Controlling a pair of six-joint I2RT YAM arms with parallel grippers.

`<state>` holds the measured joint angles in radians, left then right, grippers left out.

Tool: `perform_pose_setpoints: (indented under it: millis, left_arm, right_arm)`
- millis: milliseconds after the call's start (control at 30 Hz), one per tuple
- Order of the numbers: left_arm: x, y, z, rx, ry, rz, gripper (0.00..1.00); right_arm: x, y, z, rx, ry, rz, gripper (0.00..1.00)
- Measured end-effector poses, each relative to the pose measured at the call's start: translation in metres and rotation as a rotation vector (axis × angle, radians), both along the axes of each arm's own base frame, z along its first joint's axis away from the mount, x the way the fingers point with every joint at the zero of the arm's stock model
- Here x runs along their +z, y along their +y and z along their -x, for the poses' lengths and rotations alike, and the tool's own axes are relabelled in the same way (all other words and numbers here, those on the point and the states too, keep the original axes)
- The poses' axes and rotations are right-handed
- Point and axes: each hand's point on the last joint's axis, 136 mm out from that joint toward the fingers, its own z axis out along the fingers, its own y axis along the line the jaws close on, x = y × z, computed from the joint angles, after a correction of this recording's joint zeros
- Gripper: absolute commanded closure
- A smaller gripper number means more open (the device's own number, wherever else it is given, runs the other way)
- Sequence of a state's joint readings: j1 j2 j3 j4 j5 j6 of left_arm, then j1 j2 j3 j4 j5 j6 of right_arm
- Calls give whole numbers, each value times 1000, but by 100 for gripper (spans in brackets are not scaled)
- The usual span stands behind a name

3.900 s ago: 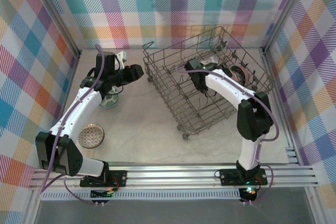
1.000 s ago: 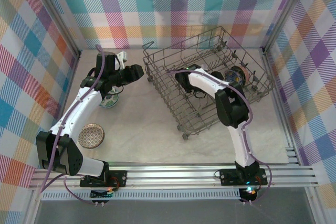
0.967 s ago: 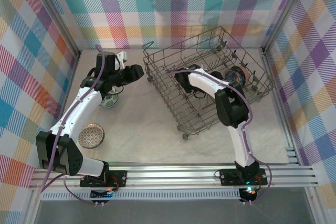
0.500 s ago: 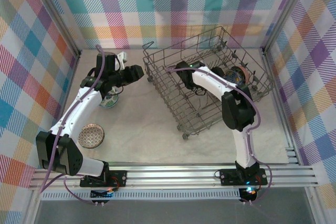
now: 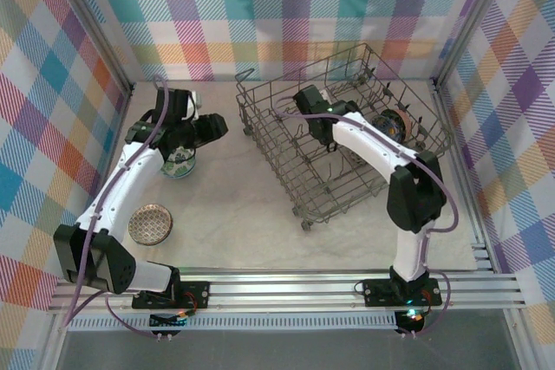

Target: Load the bowls into the dish rack

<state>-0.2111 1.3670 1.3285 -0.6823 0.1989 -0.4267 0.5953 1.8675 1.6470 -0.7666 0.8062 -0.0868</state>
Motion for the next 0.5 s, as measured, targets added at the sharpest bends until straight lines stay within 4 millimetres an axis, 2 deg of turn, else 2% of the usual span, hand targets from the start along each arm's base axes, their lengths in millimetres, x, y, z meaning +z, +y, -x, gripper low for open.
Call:
perform_pose_setpoints:
  millis: [233,400,500]
  left_arm:
    - [3,37,37,113,82,-138,44]
    - [1,64,76,213,152,-210,43]
    - [-8,75,91,264,198,-227,41]
  right_arm:
    - [32,31,15,165,-6,-263,6]
    - [30,49,31,267,66,-419,3]
    - [30,57,38,317,106,-497,2]
